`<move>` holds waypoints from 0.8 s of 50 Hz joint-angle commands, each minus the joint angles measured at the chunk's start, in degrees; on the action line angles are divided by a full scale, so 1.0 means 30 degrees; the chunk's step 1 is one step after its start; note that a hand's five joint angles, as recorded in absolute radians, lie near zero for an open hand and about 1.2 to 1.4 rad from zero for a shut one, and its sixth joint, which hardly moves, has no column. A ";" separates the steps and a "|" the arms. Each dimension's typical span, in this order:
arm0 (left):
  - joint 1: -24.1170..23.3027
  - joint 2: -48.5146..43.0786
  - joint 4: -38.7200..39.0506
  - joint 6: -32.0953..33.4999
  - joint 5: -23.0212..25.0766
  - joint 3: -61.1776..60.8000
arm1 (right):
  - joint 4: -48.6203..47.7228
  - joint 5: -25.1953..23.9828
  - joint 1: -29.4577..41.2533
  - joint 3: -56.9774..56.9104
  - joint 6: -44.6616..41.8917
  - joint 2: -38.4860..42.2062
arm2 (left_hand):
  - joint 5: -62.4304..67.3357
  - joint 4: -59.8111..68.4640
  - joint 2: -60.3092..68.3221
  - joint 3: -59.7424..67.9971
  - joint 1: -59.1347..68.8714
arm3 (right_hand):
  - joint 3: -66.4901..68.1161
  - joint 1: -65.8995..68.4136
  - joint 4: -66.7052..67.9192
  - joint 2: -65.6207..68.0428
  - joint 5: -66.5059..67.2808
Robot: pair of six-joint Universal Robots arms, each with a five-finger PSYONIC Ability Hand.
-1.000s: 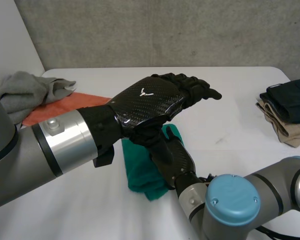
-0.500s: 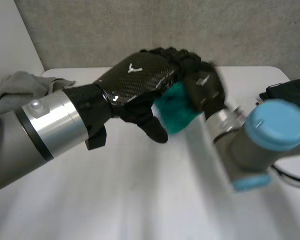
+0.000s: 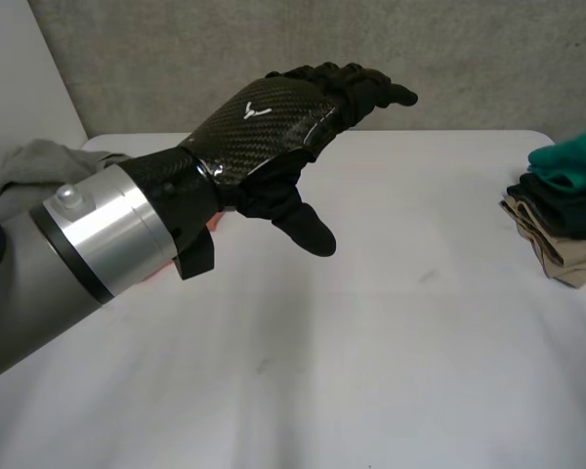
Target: Fold the laundry.
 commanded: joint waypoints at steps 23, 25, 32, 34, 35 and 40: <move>-0.0363 -0.0067 0.0265 0.0032 -0.0101 -0.0269 | 0.1259 0.0231 -0.1846 0.3957 -0.0492 -0.3497 | -0.0926 -0.0497 -0.0515 -0.0588 -0.0346 | -1.8620 -1.6148 -1.9496 -1.8437 -1.8082; -0.0363 -0.0067 0.0265 0.0003 -0.0130 -0.0357 | 0.3161 0.0027 -0.2432 0.4250 -0.0463 -0.4581 | -0.0926 -0.0497 -0.0515 -0.0588 -0.0346 | -1.8620 -1.6148 -1.9496 -1.8437 -1.8082; -0.0304 -0.0009 0.0295 -0.0114 -0.0188 -0.0649 | 1.1355 -0.0503 -0.4364 0.3435 -0.2299 -0.7305 | -0.0926 -0.0497 -0.0515 -0.0588 -0.0346 | -1.8620 -1.6148 -1.9496 -1.8437 -1.8082; -0.0246 0.0020 0.0295 -0.0173 -0.0247 -0.0708 | 1.2654 0.0140 -0.4747 0.2761 -0.3591 -0.7571 | -0.0926 -0.0497 -0.0515 -0.0588 -0.0346 | -1.8620 -1.6148 -1.9496 -1.8437 -1.8082; -0.0245 0.0021 0.0324 -0.0202 -0.0276 -0.0709 | 1.3153 0.0753 -0.4865 0.2322 -0.4264 -0.7660 | -0.0926 -0.0497 -0.0515 -0.0588 -0.0346 | -1.8620 -1.6148 -1.9496 -1.8437 -1.8082; -0.0304 0.0196 0.0558 -0.0436 -0.0978 -0.0095 | 1.3045 0.7196 -0.3582 -0.0287 -0.7142 -0.8450 | -0.0926 -0.0497 -0.0515 -0.0588 -0.0346 | -1.8620 -1.6148 -1.9496 -1.8437 -1.8082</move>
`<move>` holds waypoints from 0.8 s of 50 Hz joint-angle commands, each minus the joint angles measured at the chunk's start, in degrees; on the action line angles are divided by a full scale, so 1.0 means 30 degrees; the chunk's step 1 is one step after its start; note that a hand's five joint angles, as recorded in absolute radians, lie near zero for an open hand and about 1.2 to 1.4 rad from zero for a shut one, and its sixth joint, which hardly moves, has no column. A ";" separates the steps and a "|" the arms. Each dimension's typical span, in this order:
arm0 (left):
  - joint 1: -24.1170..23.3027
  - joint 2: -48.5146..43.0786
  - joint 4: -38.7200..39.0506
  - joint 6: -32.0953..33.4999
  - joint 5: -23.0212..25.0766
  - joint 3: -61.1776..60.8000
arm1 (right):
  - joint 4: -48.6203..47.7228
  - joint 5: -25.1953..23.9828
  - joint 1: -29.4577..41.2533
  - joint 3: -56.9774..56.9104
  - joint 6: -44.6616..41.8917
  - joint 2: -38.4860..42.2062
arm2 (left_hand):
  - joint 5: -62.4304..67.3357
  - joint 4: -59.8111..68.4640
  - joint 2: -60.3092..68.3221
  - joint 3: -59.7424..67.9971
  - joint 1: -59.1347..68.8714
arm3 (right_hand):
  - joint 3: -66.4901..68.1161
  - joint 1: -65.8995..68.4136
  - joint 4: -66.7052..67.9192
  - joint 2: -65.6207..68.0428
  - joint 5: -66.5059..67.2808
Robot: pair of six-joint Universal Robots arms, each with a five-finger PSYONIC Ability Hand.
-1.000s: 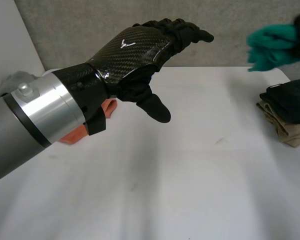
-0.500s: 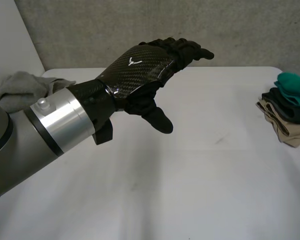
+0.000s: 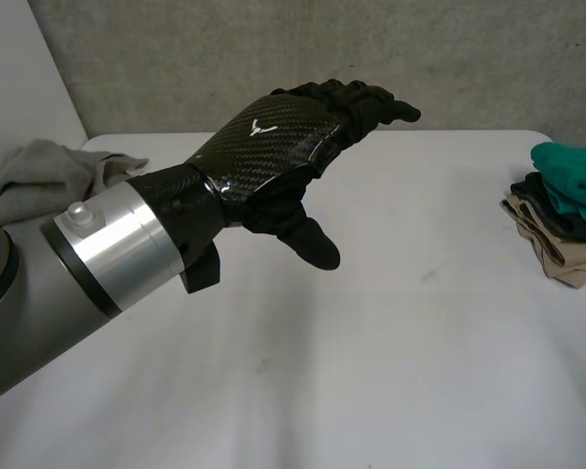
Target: Fold the laundry.
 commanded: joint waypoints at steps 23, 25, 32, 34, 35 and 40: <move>1.0992 -0.7303 -0.1647 1.0420 -0.8542 0.6585 | -0.6788 0.0766 1.6707 1.0254 -0.0810 -0.6315 | -0.0926 -0.0495 -0.0515 -0.0588 -0.0346 | -0.0585 -0.0869 -0.0558 -0.0654 -0.0893; 1.1582 -0.8688 -0.0677 1.0866 -0.8219 0.6880 | -0.6257 0.0970 1.7003 1.0843 -0.1398 -0.5874 | -0.0926 -0.0495 -0.0515 -0.0588 -0.0346 | -0.0585 -0.0869 -0.0558 -0.0654 -0.0893; 1.2814 -1.4578 0.3017 1.1394 -0.5348 0.9398 | -0.5083 0.2668 1.7210 1.2281 -0.4445 -0.4233 | -0.0926 -0.0495 -0.0515 -0.0588 -0.0346 | -0.0585 -0.0869 -0.0558 -0.0654 -0.0893; 1.3048 -1.6330 0.3690 1.1716 -0.5084 1.0623 | -0.5054 0.3253 1.6977 1.2515 -0.5118 -0.3998 | -0.0926 -0.0495 -0.0515 -0.0588 -0.0346 | -0.0585 -0.0869 -0.0558 -0.0654 -0.0893; 1.3137 -1.6892 0.3809 1.1804 -0.4996 1.1066 | -0.5054 0.3402 1.6830 1.2603 -0.5238 -0.3939 | -0.0926 -0.0495 -0.0515 -0.0588 -0.0346 | -0.0585 -0.0869 -0.0558 -0.0654 -0.0893; 1.3401 -1.9619 0.3840 1.1776 -0.4527 1.3849 | -0.5141 0.3433 1.6243 1.2955 -0.5035 -0.3850 | -0.0926 -0.0495 -0.0515 -0.0588 -0.0346 | -0.0585 -0.0869 -0.0558 -0.0654 -0.0893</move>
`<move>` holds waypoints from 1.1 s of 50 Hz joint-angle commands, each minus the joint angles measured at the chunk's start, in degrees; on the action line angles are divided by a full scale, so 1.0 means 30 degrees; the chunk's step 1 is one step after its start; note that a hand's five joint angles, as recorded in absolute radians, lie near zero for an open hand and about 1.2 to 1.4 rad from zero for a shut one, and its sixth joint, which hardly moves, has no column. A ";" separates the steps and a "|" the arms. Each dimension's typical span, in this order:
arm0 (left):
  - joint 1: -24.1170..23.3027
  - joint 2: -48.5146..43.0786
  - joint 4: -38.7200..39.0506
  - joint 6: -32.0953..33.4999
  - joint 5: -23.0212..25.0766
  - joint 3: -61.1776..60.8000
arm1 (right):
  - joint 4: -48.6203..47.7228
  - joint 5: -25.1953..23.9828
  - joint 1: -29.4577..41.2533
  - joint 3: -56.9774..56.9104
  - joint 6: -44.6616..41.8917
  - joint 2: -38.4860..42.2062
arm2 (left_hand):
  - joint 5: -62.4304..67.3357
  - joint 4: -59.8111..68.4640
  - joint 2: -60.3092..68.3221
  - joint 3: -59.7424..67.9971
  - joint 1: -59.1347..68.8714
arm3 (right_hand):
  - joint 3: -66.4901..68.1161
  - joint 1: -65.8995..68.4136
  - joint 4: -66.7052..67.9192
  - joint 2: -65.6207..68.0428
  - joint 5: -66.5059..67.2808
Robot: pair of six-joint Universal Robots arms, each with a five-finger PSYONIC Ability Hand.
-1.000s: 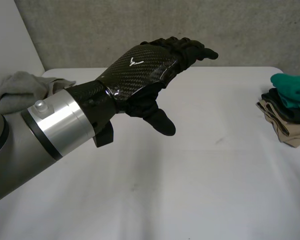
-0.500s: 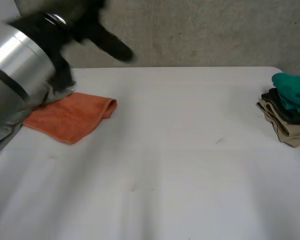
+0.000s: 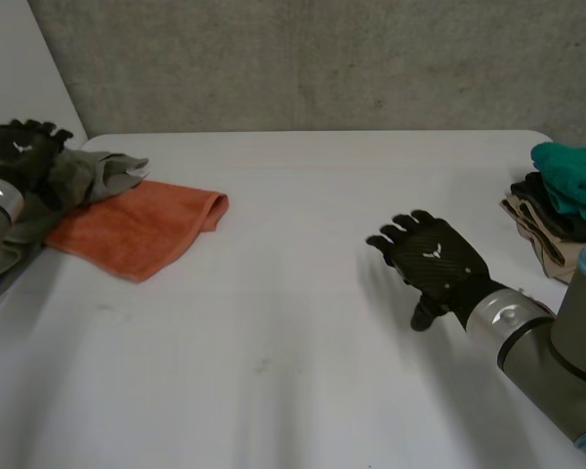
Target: Fold the laundry.
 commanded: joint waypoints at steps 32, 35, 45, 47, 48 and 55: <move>-0.2539 0.3446 0.4246 -0.3292 -0.2055 0.0989 | -0.0381 0.0591 -0.1695 0.0528 0.0421 0.0113 | 2.2407 2.2837 2.2818 2.2747 2.2988 | -0.0584 -0.0866 -0.0558 -0.0654 -0.0893; -0.3359 0.6085 0.4513 -0.4318 -0.1822 -0.0946 | -0.0323 0.0678 -0.1754 0.0587 0.0450 -0.0092 | 2.2407 2.2837 2.2818 2.2747 2.2988 | -0.0584 -0.0866 -0.0558 -0.0654 -0.0893; -0.6816 1.0865 0.3927 -0.6576 -0.0035 -0.6074 | -0.0293 0.1001 -0.2135 0.0587 0.0860 -0.0854 | 2.2407 2.2837 2.2818 2.2747 2.2988 | -0.0584 -0.0866 -0.0558 -0.0654 -0.0893; -0.7373 1.0663 0.3955 -0.6343 0.0141 -0.6573 | -0.0264 0.1030 -0.2222 0.0558 0.0948 -0.0884 | 2.2407 2.2837 2.2818 2.2747 2.2988 | -0.0584 -0.0866 -0.0558 -0.0654 -0.0893; -0.7607 1.0197 0.3956 -0.5704 0.0026 -0.6836 | -0.0264 0.0972 -0.2281 0.0500 0.1036 -0.0942 | 2.2407 2.2837 2.2818 2.2747 2.2988 | -0.0584 -0.0866 -0.0558 -0.0654 -0.0893; -0.6413 0.8026 0.2702 -0.1776 -0.1788 -0.6692 | 0.0116 0.0942 -0.2515 0.0324 0.1124 -0.1088 | 2.2407 2.2837 2.2818 2.2747 2.2988 | -0.0584 -0.0866 -0.0558 -0.0654 -0.0893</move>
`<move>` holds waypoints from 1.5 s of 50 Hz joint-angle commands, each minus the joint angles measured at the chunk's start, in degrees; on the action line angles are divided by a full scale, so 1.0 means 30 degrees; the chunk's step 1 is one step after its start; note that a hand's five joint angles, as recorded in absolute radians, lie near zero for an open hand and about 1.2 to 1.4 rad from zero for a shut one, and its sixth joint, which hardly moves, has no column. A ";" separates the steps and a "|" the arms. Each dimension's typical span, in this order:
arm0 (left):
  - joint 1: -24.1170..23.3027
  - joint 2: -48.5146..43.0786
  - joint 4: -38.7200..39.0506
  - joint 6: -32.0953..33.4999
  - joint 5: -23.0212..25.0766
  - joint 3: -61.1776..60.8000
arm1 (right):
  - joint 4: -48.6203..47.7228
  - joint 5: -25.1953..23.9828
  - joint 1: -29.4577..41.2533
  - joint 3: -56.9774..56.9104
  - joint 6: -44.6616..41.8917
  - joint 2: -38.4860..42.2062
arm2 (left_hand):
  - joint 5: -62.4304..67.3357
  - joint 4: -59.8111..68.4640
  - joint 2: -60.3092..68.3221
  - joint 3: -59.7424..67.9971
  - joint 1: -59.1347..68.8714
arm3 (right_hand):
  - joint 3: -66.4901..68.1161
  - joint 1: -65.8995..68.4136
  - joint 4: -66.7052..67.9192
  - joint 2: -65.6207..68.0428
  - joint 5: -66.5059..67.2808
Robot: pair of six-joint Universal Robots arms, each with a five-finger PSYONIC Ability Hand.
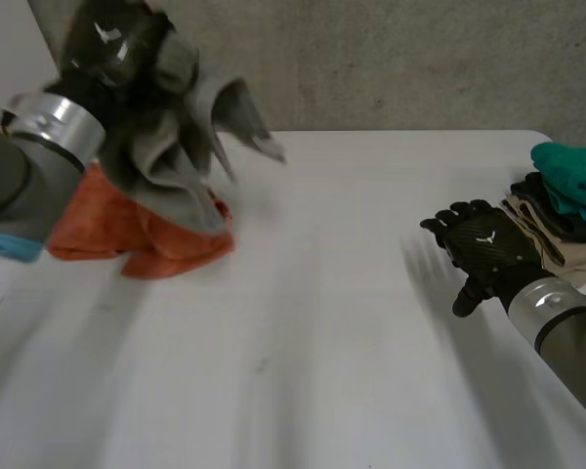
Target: Fold the laundry.
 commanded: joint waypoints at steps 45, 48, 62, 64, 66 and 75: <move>-0.7264 0.3510 -0.7354 -0.0157 -0.5969 -0.6222 | 0.7644 -0.1513 -0.1527 -0.4321 0.3483 -0.2189 | -1.7762 -1.9292 -1.9034 -1.8484 -1.7380 | -0.0584 -0.0869 -0.0558 -0.0654 -0.0893; -0.6502 0.4976 -0.7383 -0.1710 -0.5912 -0.8067 | 1.0310 -0.2275 -0.0941 -0.5229 0.3541 -0.2014 | -1.7762 -1.9292 -1.9034 -1.8484 -1.7380 | -0.0584 -0.0869 -0.0558 -0.0654 -0.0893; -0.6383 0.3137 -0.7677 -0.5581 -0.3861 -1.1736 | 1.5271 -0.1399 0.2282 -0.4765 0.1084 0.0534 | -1.7187 -1.8717 -1.8459 -1.7909 -1.6805 | -0.0188 -0.0473 -0.0162 -0.0258 -0.0497; -0.6500 0.2492 -0.7618 -0.5552 -0.3919 -1.1327 | 1.4481 -0.1223 0.2399 -0.4238 0.0498 0.0740 | -1.7131 -1.8661 -1.8403 -1.7854 -1.6749 | 0.0318 0.0033 0.0344 0.0248 0.0009; -0.6676 0.1408 -0.7501 -0.5464 -0.4065 -1.0595 | 1.3076 -0.0988 0.2604 -0.3476 -0.0148 0.0974 | -1.7075 -1.8605 -1.8347 -1.7798 -1.6693 | 0.1102 0.0816 0.1128 0.1032 0.0793; -0.7994 -0.2284 -0.6388 -0.4586 -0.5120 -0.7167 | 0.7187 0.0037 0.3190 -0.1629 -0.0355 0.1414 | -0.8957 -1.0487 -1.0229 -0.9679 -0.8575 | 1.1463 1.1178 1.1489 1.1393 1.1154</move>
